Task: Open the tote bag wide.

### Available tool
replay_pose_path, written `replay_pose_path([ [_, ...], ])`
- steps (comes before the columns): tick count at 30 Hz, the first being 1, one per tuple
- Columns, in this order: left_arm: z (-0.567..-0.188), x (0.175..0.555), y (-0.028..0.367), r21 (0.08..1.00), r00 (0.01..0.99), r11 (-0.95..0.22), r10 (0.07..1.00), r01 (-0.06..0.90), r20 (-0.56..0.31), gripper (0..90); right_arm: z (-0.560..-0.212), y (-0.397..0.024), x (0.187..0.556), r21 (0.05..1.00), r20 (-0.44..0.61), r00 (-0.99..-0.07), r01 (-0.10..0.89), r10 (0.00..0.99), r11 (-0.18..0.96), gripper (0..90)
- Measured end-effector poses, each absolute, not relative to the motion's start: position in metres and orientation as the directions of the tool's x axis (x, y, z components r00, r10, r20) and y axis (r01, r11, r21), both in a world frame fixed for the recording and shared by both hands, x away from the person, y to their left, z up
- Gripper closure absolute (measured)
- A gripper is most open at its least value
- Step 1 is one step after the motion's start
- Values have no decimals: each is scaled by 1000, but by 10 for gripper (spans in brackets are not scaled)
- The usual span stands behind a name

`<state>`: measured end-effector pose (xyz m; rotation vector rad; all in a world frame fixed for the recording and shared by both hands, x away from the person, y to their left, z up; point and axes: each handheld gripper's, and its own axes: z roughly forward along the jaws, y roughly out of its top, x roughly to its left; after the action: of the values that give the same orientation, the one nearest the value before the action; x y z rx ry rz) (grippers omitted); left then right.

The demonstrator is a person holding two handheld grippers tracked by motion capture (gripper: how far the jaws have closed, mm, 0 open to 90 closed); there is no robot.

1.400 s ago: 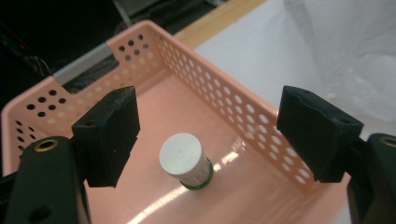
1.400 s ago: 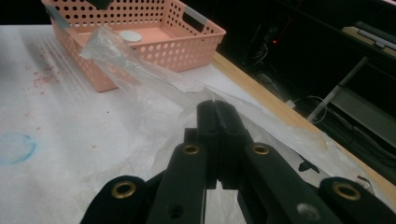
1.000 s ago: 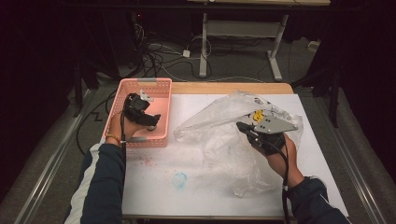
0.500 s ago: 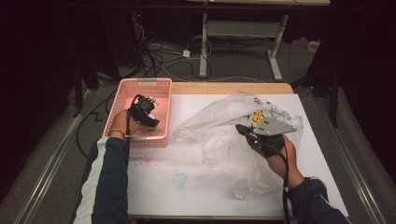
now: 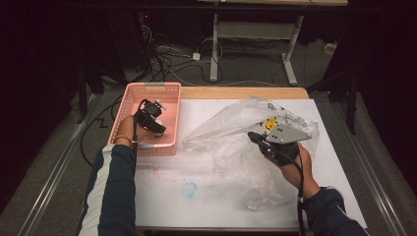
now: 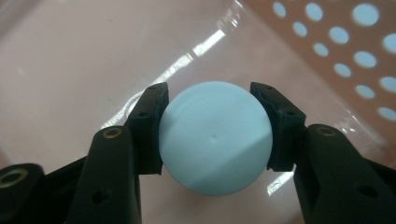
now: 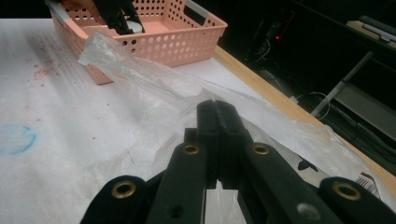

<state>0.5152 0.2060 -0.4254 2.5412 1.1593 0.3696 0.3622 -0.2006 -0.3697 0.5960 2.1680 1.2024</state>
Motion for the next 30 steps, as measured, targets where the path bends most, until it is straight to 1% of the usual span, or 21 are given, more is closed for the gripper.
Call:
replay_pose_path([
  [4,-411,505,216,490,614,-571,784,659,88,478,-369,-201,362,867,-275,-722,100,636,488,900],
  [6,-402,496,220,531,615,-567,782,630,106,479,-368,-202,362,867,-280,-717,97,638,489,900],
  [8,-391,485,224,592,611,-543,784,595,105,479,-365,-202,363,869,-286,-711,89,642,486,900],
  [11,-371,462,227,682,620,-513,776,521,111,479,-358,-203,362,874,-297,-698,76,651,481,900],
  [12,-371,462,227,682,620,-513,776,521,111,479,-357,-203,362,874,-302,-695,72,653,480,900],
  [14,-358,443,225,746,631,-485,767,457,112,479,-354,-202,363,875,-309,-684,68,661,480,900],
  [16,-346,424,219,788,653,-484,744,380,142,479,-352,-200,363,878,-308,-678,68,668,473,900],
  [17,-337,404,212,821,671,-482,721,308,171,479,-350,-199,364,876,-317,-675,60,666,479,900],
  [18,-337,404,212,821,671,-482,721,308,171,479,-350,-199,364,876,-317,-675,60,666,479,900],
  [19,-329,386,205,837,688,-484,699,254,196,479,-348,-195,366,875,-321,-668,62,672,480,900],
  [20,-329,386,205,837,688,-484,699,254,196,479,-347,-194,367,875,-322,-664,63,675,480,900],
  [24,-319,353,186,860,730,-490,639,142,243,479,-345,-190,370,876,-321,-660,65,680,477,900],
  [27,-323,335,162,859,770,-507,575,70,277,479,-344,-189,371,879,-315,-659,70,683,473,900],
  [30,-336,324,130,846,810,-532,499,6,308,479,-344,-185,371,880,-310,-662,72,682,470,900],
])
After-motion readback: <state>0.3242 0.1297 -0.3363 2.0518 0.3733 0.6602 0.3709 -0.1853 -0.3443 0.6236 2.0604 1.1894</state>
